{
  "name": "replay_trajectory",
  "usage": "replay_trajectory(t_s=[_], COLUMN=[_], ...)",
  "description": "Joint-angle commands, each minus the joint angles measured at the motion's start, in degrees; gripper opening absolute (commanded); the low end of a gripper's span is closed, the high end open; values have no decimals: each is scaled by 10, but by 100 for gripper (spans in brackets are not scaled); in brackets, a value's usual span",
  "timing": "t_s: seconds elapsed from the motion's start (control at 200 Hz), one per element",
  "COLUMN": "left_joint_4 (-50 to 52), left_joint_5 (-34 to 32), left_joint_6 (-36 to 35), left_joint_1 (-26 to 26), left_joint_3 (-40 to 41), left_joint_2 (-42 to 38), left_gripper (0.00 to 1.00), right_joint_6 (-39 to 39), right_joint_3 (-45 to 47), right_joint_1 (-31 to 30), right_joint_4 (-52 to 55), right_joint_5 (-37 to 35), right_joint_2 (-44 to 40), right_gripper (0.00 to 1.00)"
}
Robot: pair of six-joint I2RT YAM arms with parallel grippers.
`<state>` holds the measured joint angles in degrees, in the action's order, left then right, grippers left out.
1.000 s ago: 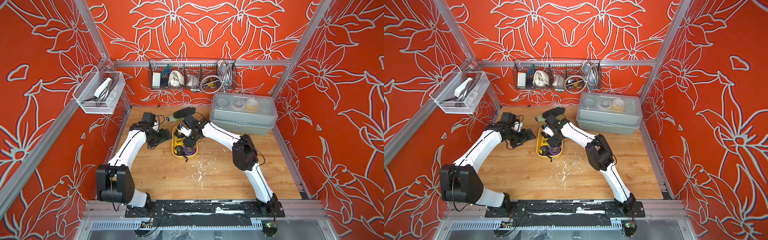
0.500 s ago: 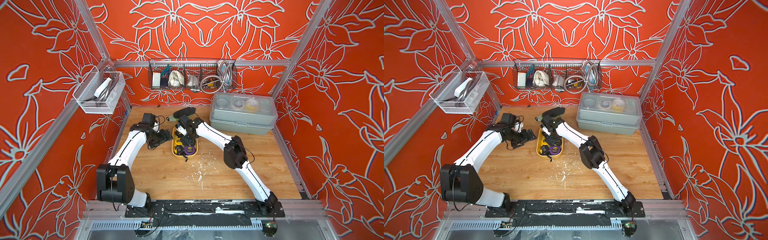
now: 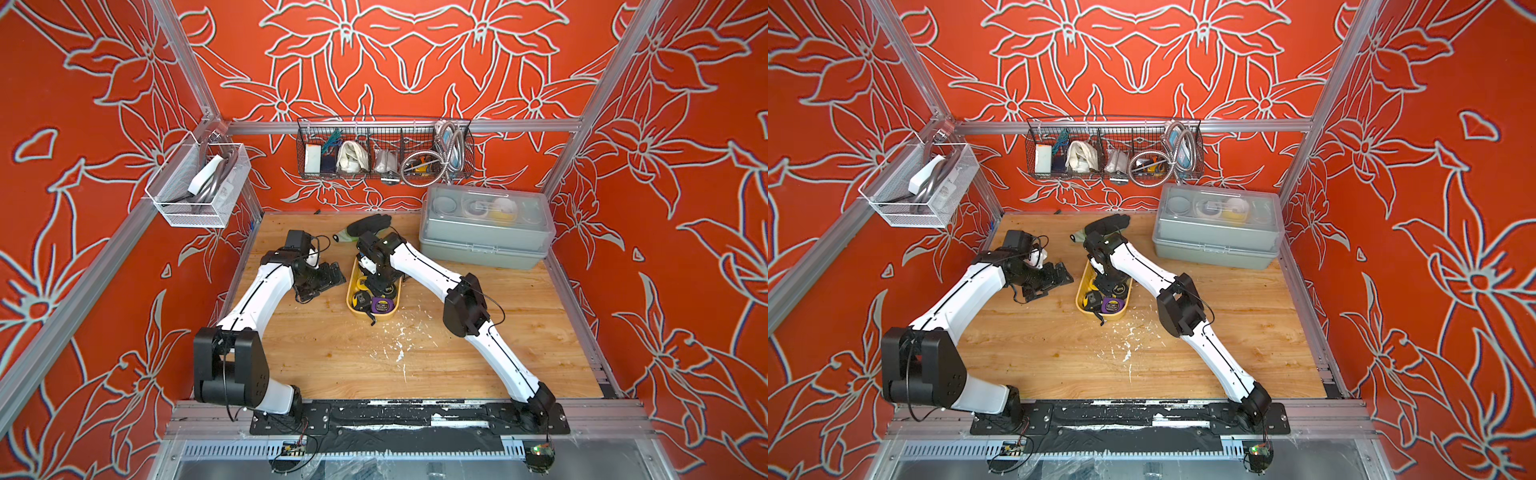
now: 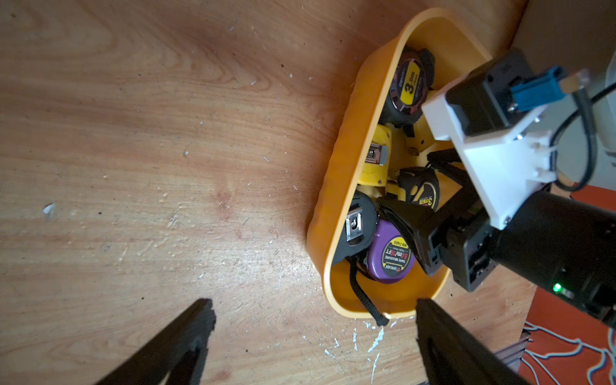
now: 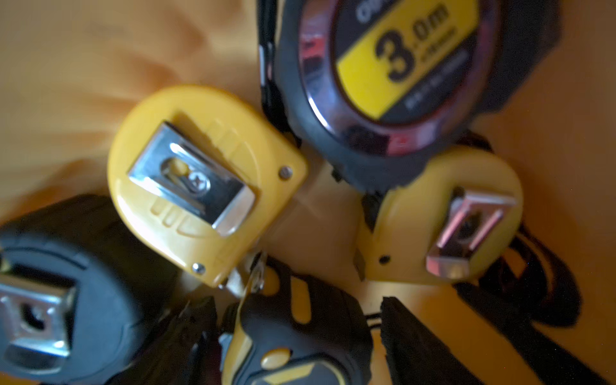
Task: Take the tape measure out of the storage box
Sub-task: Pick up the tape measure from the storage box.
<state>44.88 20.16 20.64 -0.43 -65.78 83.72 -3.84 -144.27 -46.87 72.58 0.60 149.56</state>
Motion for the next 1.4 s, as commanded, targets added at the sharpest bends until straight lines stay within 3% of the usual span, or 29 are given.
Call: replay_trajectory(t_s=[0.0,0.155,0.265,0.485,0.991,1.166,1.266,1.396], left_joint_4=[0,-1,0,-3,-10,11,26,45], left_joint_5=[4,3,1,2,13,-25,-52,-91], left_joint_6=[-1,0,1,3,2,-27,-44,-62], left_joint_1=[2,2,2,2,0,-34,-74,-133], left_joint_3=[7,12,14,18,8,-26,-54,-97], left_joint_2=[-15,-21,-25,-27,-30,-23,0,49], left_gripper=[96,96,96,96,96,98,99,99], right_joint_6=[-11,-7,-3,3,-6,-20,-26,-38], right_joint_3=[-4,14,23,53,12,-24,16,161], right_joint_1=[4,4,4,0,1,31,69,134], right_joint_4=[88,80,74,37,23,49,53,10], right_joint_5=[-2,30,54,64,53,64,65,77], right_joint_2=[38,42,33,-24,-123,-164,-216,-331], right_gripper=[82,79,62,45,39,39,39,39])
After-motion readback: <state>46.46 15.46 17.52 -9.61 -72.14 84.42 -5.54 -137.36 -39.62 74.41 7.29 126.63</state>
